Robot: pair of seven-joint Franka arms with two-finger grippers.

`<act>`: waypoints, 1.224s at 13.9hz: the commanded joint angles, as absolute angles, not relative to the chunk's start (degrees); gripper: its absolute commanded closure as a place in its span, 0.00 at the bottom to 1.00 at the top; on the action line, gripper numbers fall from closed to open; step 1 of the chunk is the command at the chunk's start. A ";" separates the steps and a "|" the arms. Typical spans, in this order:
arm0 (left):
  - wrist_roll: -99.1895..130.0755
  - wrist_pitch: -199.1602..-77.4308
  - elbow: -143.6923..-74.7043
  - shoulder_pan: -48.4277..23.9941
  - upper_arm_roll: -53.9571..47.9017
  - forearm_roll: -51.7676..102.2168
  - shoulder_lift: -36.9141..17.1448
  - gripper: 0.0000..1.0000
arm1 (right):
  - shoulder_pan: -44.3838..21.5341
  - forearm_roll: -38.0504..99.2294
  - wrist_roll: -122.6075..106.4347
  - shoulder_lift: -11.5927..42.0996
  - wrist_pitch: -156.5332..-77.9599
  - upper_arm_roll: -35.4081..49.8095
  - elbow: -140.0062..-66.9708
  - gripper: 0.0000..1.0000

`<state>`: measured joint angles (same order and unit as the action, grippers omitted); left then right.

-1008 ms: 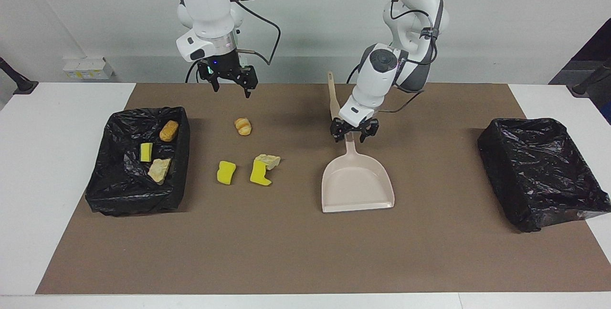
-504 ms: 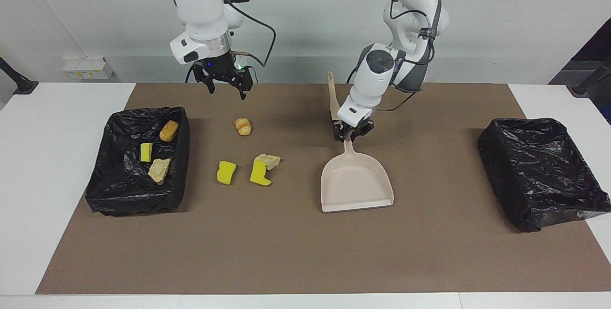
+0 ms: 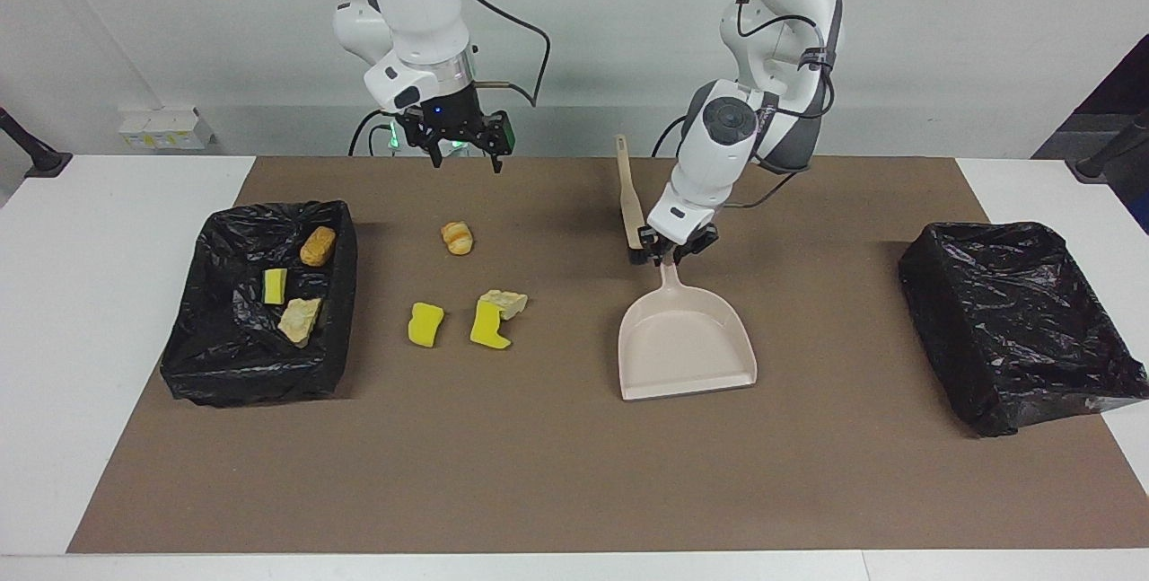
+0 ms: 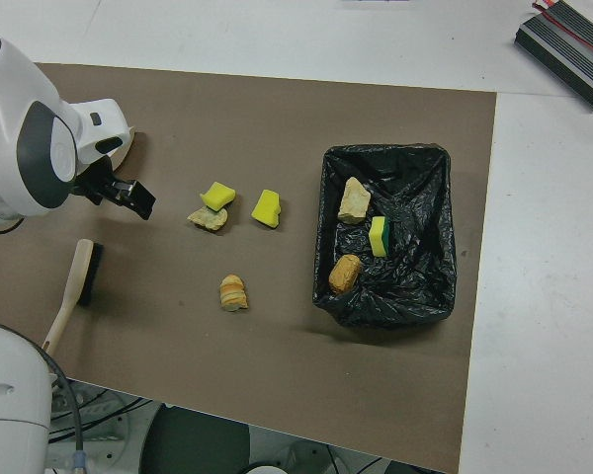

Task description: Sweep and dump trash in bin

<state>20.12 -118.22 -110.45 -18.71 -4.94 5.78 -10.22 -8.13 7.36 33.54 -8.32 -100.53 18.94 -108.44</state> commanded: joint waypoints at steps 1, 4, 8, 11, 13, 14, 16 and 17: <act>7.26 -115.40 -105.12 -12.85 -5.36 5.19 -14.15 1.00 | -16.04 8.35 41.19 -6.08 -106.68 18.81 -112.15 0.00; -4.01 -115.58 -104.15 -7.85 -5.36 4.92 -14.85 1.00 | -22.58 8.26 46.48 -2.46 -112.22 18.90 -113.46 0.00; -21.93 -116.01 -102.40 -5.54 -5.27 1.43 -15.91 1.00 | -29.96 7.56 53.00 4.99 -117.86 18.81 -113.64 0.00; -32.66 -116.63 -101.17 -4.31 -5.27 -3.77 -16.79 1.00 | -33.83 7.12 53.61 10.44 -121.27 18.81 -113.82 0.00; -39.17 -117.07 -100.99 -4.31 -5.19 -5.18 -16.79 1.00 | -35.41 7.12 53.70 12.48 -123.83 18.81 -114.51 0.00; -43.03 -117.51 -101.07 -4.39 -5.27 -6.49 -16.87 1.00 | -35.68 7.12 53.79 12.22 -124.45 18.90 -115.39 0.00; -53.91 -118.65 -101.07 -4.74 -5.27 -7.03 -16.96 1.00 | -36.12 7.21 53.35 11.17 -124.37 19.07 -117.23 0.00; -57.18 -118.74 -101.16 -4.49 -5.27 -7.12 -16.96 1.00 | -37.52 7.82 53.52 9.86 -124.54 19.07 -119.07 0.00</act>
